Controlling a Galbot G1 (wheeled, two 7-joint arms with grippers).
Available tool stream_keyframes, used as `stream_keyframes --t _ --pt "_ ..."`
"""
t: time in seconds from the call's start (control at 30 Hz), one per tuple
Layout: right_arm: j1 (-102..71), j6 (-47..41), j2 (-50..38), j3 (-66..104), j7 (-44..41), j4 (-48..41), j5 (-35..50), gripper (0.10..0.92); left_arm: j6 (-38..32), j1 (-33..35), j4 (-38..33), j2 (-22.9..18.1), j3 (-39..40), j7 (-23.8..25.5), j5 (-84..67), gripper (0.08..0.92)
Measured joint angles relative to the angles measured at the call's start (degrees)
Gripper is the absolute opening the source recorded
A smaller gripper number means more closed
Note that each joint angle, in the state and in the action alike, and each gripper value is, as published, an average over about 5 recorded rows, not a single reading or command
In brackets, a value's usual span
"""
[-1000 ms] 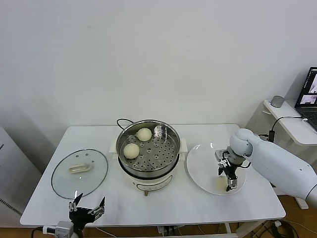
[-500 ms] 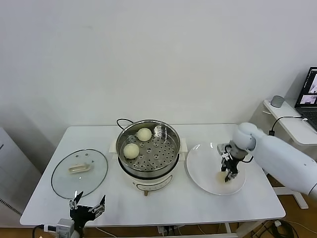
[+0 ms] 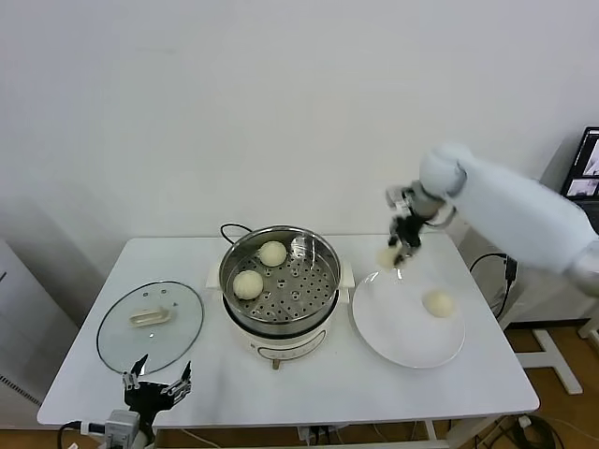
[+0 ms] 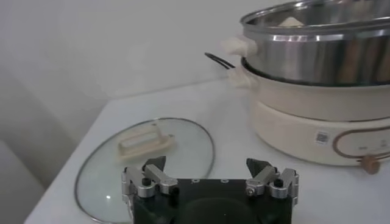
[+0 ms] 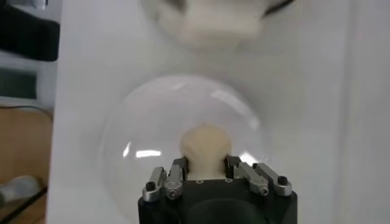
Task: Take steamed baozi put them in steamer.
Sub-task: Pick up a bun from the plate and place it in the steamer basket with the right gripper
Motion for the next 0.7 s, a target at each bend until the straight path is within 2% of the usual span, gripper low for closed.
stream_keyframes --t 0.23,0.47,0.7 --pt "5.2 13.7 8.2 -4.3 -0.5 -2.1 5.6 0.399 -0.4 0.0 -0.5 -0.1 0.1 -0.5 0.7 0.823" --pt "6.6 28.6 13.5 -7.7 1.2 0.8 4.5 0.403 -0.7 0.3 -1.2 -0.6 0.2 -0.9 0.9 0.823" --pt "6.0 40.6 16.0 -10.2 2.4 4.7 -0.3 0.549 -0.8 0.6 -1.9 -0.8 0.4 -1.0 0.9 0.823"
